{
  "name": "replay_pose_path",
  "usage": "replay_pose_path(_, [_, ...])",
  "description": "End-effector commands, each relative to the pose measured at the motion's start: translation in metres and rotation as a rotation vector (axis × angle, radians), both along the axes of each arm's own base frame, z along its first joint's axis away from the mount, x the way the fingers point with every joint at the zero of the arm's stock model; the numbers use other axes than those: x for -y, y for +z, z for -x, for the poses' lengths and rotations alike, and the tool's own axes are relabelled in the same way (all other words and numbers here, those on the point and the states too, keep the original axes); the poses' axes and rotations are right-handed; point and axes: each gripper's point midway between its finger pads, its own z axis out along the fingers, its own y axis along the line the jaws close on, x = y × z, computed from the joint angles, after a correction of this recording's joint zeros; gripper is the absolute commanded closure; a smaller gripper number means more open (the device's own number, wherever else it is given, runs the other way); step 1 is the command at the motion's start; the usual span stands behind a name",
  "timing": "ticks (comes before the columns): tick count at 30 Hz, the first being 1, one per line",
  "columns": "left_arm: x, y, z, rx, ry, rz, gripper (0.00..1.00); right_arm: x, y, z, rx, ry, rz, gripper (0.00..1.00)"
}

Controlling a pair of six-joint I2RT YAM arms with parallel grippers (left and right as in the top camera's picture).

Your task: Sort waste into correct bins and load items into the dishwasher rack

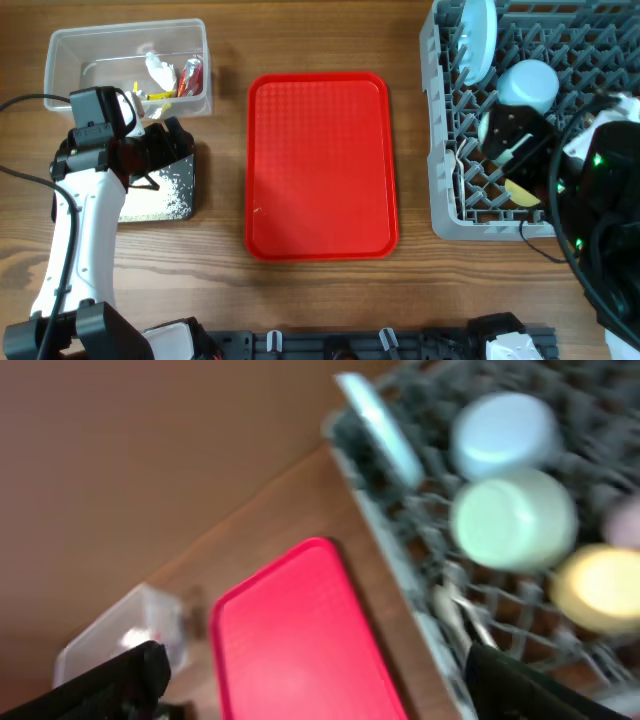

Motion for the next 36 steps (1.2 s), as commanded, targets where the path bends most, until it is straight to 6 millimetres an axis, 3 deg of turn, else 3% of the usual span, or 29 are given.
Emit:
replay_pose_path(1, [0.0, -0.001, -0.002, -0.002, -0.016, -0.005, 0.0, 0.026, -0.002, 0.011, -0.015, -0.159, 0.02, 0.0])
replay_pose_path(7, [0.0, -0.001, -0.002, -0.002, -0.015, -0.005, 0.0, 0.035, -0.004, 0.016, -0.024, -0.117, 0.173, 0.0])
replay_pose_path(12, [0.0, -0.001, -0.002, -0.002, -0.015, -0.005, 0.0, 0.035, 0.001, 0.018, 0.097, 0.021, 0.372, 0.0])
replay_pose_path(16, [0.0, -0.001, -0.002, -0.002, -0.016, -0.005, 0.0, 0.028, -0.014, 0.027, 0.217, 0.082, 0.397, 0.0])
replay_pose_path(19, [0.0, -0.001, -0.002, -0.002, -0.016, -0.005, 0.0, 0.02, -0.038, 0.027, 0.312, 0.115, 0.349, 0.0])
replay_pose_path(27, [0.0, -0.001, -0.002, -0.002, -0.016, -0.005, 0.0, 0.002, -0.13, 0.008, 0.459, 0.193, 0.29, 0.0])
replay_pose_path(33, [0.0, -0.001, -0.002, -0.002, -0.016, -0.005, 0.0, -0.001, -0.177, 0.012, 0.542, 0.19, 0.269, 0.0])
replay_pose_path(36, [0.0, -0.001, -0.002, -0.002, -0.016, -0.005, 0.0, 0.0, -0.187, 0.014, 0.556, 0.185, 0.262, 0.0])
